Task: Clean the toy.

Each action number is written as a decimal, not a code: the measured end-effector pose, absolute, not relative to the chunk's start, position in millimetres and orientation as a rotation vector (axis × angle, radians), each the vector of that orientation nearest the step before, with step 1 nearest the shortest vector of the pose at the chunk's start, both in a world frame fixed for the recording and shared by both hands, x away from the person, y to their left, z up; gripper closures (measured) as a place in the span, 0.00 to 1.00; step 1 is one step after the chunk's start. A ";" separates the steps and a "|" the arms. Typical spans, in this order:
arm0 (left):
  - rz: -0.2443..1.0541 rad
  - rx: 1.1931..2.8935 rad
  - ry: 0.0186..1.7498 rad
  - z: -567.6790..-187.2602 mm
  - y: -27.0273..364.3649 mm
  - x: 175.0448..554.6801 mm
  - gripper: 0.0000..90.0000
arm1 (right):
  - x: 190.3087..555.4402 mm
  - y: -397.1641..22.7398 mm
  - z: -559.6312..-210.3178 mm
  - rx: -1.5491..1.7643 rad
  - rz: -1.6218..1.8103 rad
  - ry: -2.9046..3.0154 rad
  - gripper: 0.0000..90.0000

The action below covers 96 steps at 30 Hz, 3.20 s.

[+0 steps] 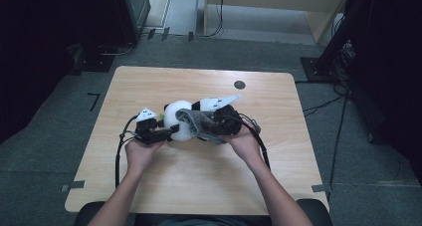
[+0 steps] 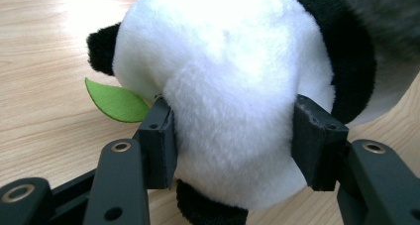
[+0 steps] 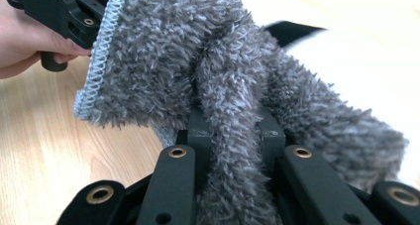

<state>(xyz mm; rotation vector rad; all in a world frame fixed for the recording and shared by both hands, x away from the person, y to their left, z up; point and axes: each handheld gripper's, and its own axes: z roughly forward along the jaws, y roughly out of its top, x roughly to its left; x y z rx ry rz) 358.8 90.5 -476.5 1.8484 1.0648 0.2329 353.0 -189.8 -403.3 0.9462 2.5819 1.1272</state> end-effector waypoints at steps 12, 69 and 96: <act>0.219 1.846 1.061 -477.3 92.1 359.4 0.48 | 349.7 -246.4 -406.3 1.083 1.125 2.454 0.84; 0.200 1.843 1.048 -476.0 93.2 362.7 0.49 | 361.2 -199.4 -398.2 0.999 1.155 2.559 0.84; 0.169 1.842 1.038 -479.2 98.1 365.8 0.48 | 364.5 -282.6 -421.7 1.254 1.115 2.404 0.84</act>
